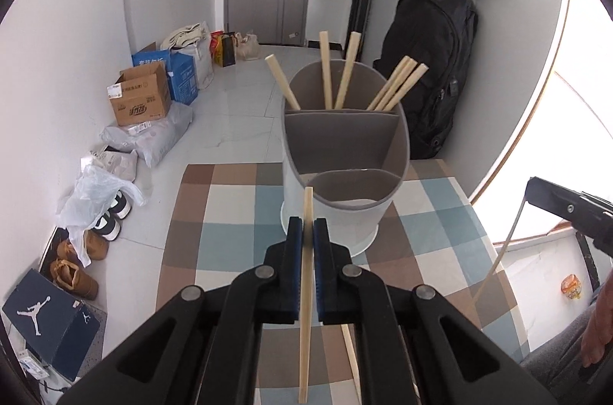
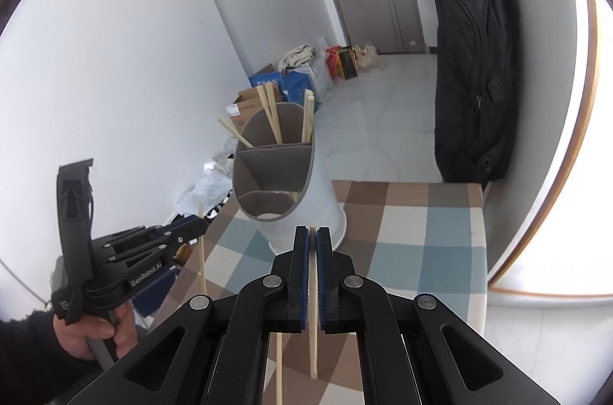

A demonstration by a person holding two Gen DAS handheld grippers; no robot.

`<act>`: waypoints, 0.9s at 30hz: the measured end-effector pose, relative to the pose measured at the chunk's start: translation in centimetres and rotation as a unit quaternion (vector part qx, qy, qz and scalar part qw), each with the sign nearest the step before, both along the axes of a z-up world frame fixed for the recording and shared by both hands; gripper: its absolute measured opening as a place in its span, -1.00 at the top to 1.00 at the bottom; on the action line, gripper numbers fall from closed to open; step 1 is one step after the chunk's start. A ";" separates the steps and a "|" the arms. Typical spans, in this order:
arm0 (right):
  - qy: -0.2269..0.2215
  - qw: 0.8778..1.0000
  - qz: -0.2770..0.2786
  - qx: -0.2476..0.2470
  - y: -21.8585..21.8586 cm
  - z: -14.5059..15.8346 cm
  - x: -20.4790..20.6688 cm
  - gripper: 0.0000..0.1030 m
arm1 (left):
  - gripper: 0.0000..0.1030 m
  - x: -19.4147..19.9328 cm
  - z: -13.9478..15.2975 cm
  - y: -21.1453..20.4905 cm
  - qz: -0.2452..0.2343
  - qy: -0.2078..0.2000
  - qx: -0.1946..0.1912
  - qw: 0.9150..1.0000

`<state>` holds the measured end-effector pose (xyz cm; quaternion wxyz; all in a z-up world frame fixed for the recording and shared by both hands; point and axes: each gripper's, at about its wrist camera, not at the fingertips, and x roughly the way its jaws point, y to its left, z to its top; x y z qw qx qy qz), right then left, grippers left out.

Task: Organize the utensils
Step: 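Raise both held chopsticks above the caddy opening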

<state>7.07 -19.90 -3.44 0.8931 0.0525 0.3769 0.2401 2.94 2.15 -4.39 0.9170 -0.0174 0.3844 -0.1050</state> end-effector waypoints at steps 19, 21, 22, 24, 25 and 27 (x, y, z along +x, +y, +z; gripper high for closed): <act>-0.045 0.999 0.005 -0.004 2.3 1.2 -0.2 0.94 | 0.97 -0.6 2.0 0.3 -0.025 -0.057 -0.016 0.998; -0.044 0.999 0.005 0.001 2.3 1.2 -0.1 0.94 | 0.97 -0.7 2.3 0.3 -0.025 -0.059 -0.019 0.998; -0.046 0.999 0.003 0.004 2.4 1.4 0.0 0.94 | 0.97 -0.7 2.5 0.4 -0.025 -0.062 -0.020 0.998; -0.049 0.999 0.004 0.008 2.5 1.7 -0.1 0.94 | 0.97 -0.7 3.1 0.4 -0.025 -0.066 -0.024 0.997; -0.052 0.999 0.005 0.009 2.6 2.0 -0.1 0.94 | 0.97 -0.7 3.5 0.5 -0.025 -0.068 -0.028 0.997; -0.059 0.998 0.007 0.010 2.8 2.7 0.0 0.94 | 0.97 -0.5 4.1 0.5 -0.026 -0.071 -0.031 0.997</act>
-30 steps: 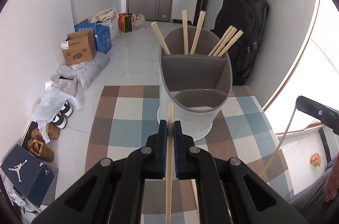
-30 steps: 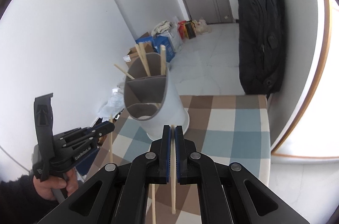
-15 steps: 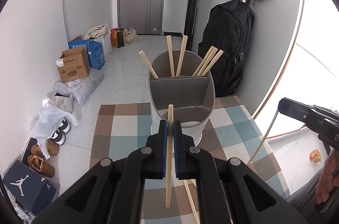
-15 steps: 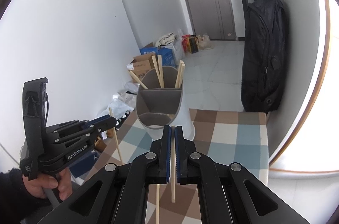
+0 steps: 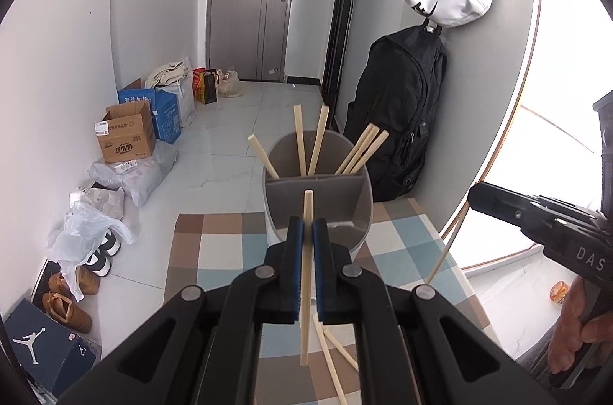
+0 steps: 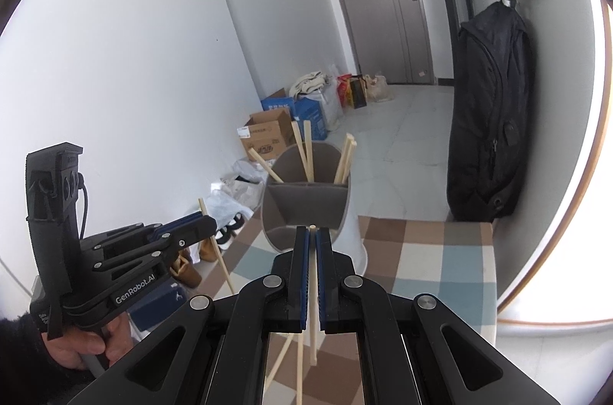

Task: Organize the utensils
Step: 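Raise both held chopsticks above the caddy opening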

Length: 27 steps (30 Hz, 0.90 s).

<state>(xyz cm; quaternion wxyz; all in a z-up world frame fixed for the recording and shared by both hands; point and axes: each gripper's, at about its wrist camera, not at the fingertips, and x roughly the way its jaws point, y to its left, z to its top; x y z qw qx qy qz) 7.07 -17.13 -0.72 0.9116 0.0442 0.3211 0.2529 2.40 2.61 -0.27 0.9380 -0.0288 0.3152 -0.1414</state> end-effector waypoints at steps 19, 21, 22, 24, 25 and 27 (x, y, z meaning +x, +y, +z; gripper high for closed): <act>-0.035 0.999 0.003 0.025 1.7 9.9 5.4 0.94 | 0.97 4.9 9.6 0.8 0.009 -0.008 -0.039 0.999; -0.037 0.999 -0.007 0.029 1.7 11.0 6.6 0.94 | 0.97 5.9 10.2 0.7 0.012 -0.012 -0.040 0.999; -0.037 0.999 -0.009 0.033 1.7 11.5 7.2 0.94 | 0.97 6.1 10.4 0.6 0.014 -0.015 -0.039 0.999; -0.040 0.998 -0.015 0.037 1.8 12.2 8.2 0.94 | 0.97 7.1 10.9 0.5 0.015 -0.019 -0.042 0.999; -0.041 0.998 -0.017 0.039 1.8 12.4 8.8 0.94 | 0.97 7.5 11.1 0.5 0.016 -0.022 -0.044 0.999; -0.044 0.998 -0.021 0.038 2.1 12.8 10.1 0.94 | 0.97 8.1 11.1 0.5 0.016 -0.024 -0.047 0.998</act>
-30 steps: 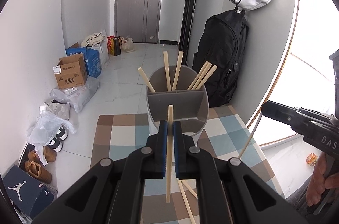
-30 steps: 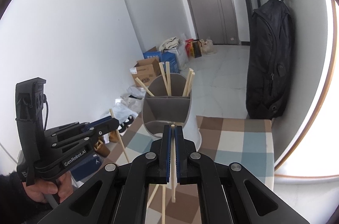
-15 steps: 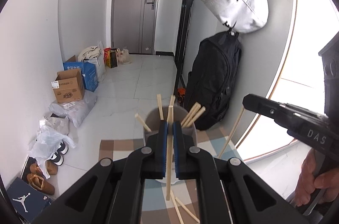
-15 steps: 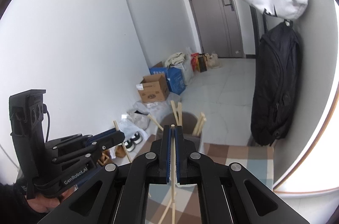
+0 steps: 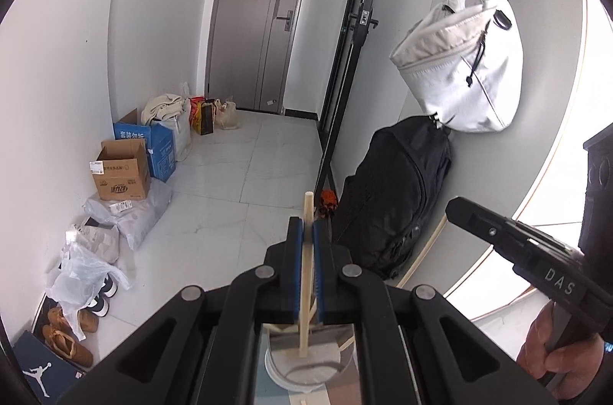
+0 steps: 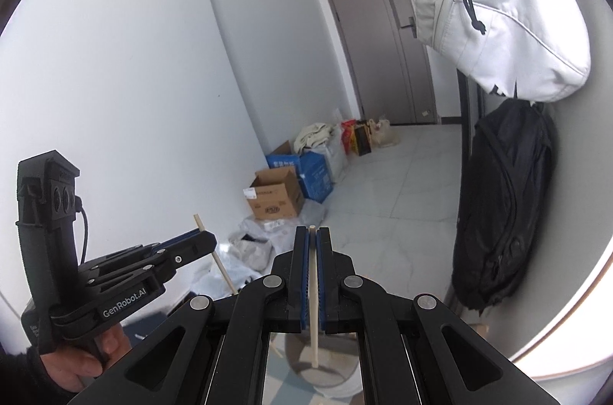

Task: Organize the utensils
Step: 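Raise both held chopsticks above the caddy opening, then open both grippers to drop the chopsticks into the caddy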

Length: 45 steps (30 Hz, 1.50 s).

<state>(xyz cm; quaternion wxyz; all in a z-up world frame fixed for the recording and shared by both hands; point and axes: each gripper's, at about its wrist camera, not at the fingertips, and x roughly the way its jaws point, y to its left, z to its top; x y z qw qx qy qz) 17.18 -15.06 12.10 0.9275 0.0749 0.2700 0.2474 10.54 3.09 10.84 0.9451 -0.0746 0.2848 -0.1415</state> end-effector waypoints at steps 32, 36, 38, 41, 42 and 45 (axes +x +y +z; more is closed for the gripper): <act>0.104 0.994 0.025 -0.024 2.3 -11.4 4.0 0.54 | 0.88 3.3 -7.8 -0.7 -0.094 0.093 0.028 0.991; 0.099 0.995 0.006 0.002 -0.7 -10.9 1.8 0.33 | 0.43 1.9 -6.8 1.0 -0.060 0.079 0.009 0.995; 0.096 0.995 -0.006 0.010 -2.1 -10.4 0.8 0.33 | 0.18 1.1 -6.3 1.6 -0.044 0.069 0.004 0.997; 0.084 0.996 -0.020 0.011 -3.7 -9.6 -0.7 0.29 | -0.02 -0.2 -6.0 1.7 -0.032 0.064 0.000 0.997; 0.081 0.996 -0.021 0.011 -4.1 -9.4 -1.2 0.22 | -0.08 -0.5 -6.1 1.6 -0.029 0.066 0.001 0.997; 0.071 0.997 -0.021 -0.001 -4.7 -9.1 -2.5 0.12 | -0.37 -1.5 -6.6 1.1 -0.018 0.063 0.007 0.998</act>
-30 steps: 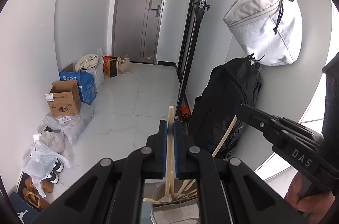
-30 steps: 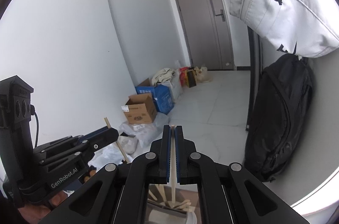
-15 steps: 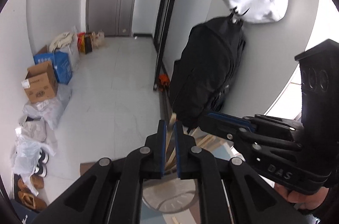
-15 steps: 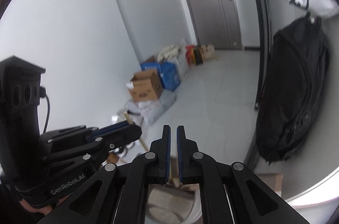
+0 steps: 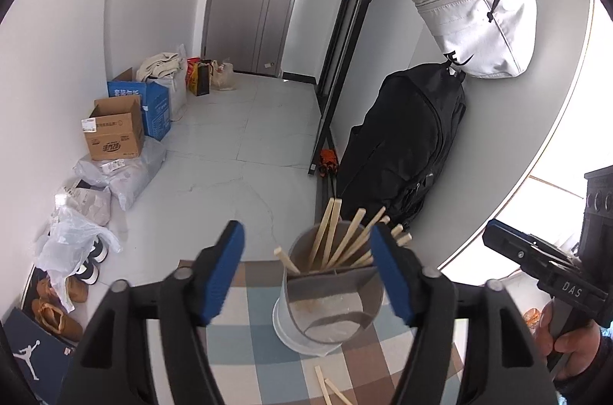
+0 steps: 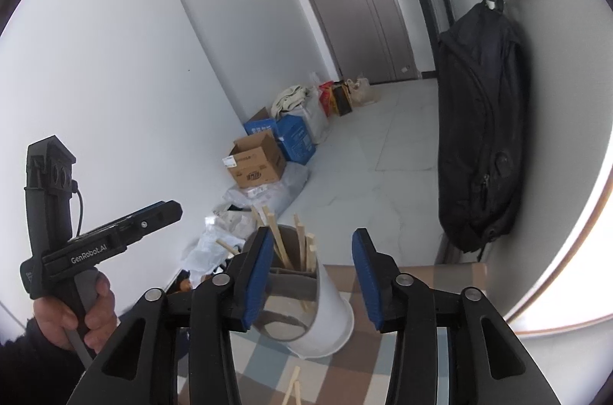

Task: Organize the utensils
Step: 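Open both grippers to drop the chopsticks into the caddy, then lower both open grippers toward the last chopsticks on the mat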

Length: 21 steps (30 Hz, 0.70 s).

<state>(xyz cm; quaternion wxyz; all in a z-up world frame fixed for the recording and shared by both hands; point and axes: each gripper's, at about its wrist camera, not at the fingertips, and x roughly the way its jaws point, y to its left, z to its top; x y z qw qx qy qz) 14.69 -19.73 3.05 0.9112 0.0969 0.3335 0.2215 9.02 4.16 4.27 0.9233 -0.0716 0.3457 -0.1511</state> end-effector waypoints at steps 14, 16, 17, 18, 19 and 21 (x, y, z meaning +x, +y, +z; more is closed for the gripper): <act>0.090 0.988 0.098 -0.079 3.2 -5.3 -4.8 -0.11 | -0.43 -4.0 -5.6 0.8 0.063 0.057 -0.001 0.996; 0.113 0.983 0.114 -0.090 3.9 -7.0 -5.2 -0.08 | -0.43 -4.4 -6.6 1.7 0.084 0.068 -0.012 0.994; 0.120 0.981 0.116 -0.098 4.3 -7.9 -5.4 -0.08 | -0.43 -4.6 -7.0 2.1 0.093 0.073 -0.021 0.993; 0.125 0.979 0.118 -0.106 4.6 -8.6 -5.5 -0.07 | -0.43 -4.8 -7.5 2.4 0.098 0.078 -0.030 0.992; 0.133 0.977 0.123 -0.116 5.1 -9.6 -5.6 0.09 | -0.43 -4.9 -7.8 2.4 0.100 0.081 -0.032 0.991; 0.155 0.971 0.130 -0.128 6.0 -11.6 -5.4 0.31 | -0.43 -5.0 -8.6 2.6 0.110 0.087 -0.015 0.990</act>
